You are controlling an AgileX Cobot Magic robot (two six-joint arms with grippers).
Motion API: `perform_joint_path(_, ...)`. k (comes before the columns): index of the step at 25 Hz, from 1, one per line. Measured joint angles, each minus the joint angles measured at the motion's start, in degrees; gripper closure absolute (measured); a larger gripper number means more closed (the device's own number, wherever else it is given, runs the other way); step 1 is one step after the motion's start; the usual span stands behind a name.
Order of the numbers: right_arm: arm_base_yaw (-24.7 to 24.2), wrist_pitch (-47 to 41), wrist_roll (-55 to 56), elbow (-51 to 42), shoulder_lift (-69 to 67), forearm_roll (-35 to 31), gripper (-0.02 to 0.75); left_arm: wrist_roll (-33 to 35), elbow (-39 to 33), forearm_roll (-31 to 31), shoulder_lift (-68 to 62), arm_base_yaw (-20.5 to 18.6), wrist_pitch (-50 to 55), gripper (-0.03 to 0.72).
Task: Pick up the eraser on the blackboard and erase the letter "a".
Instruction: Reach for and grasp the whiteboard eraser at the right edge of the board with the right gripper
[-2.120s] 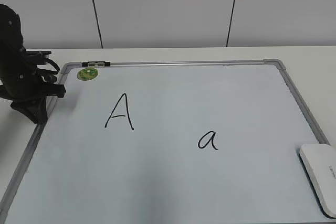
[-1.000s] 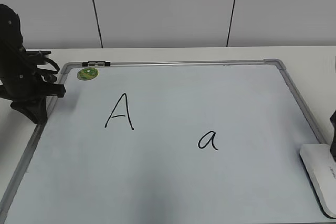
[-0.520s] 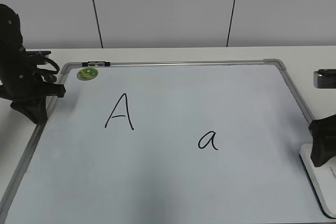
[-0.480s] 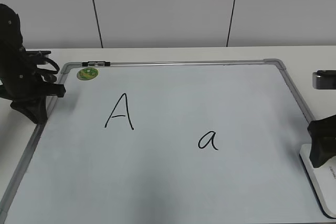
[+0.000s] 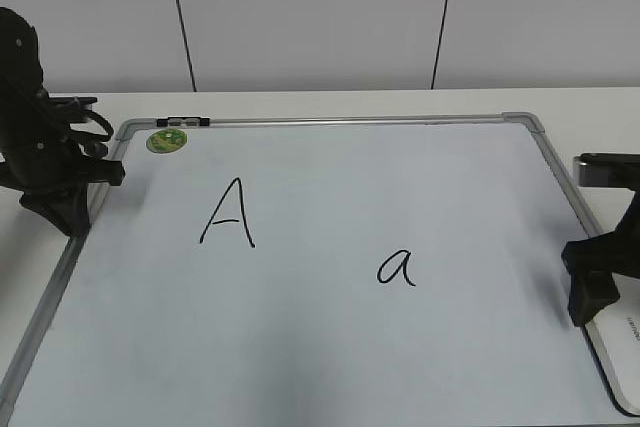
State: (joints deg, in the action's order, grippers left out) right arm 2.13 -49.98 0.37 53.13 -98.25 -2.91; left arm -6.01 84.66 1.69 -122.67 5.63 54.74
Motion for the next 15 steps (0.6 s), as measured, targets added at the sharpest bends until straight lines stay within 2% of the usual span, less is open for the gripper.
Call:
perform_joint_path(9, 0.0, 3.6, 0.3, -0.1, -2.4, 0.0, 0.073, 0.0, 0.0, 0.0, 0.0, 0.0, 0.1, 0.659)
perform_joint_path(15, 0.0, 3.2, 0.4, -0.1, -2.4, 0.2, 0.131, 0.0, 0.0, 0.0, 0.0, 0.0, 0.1, 0.659)
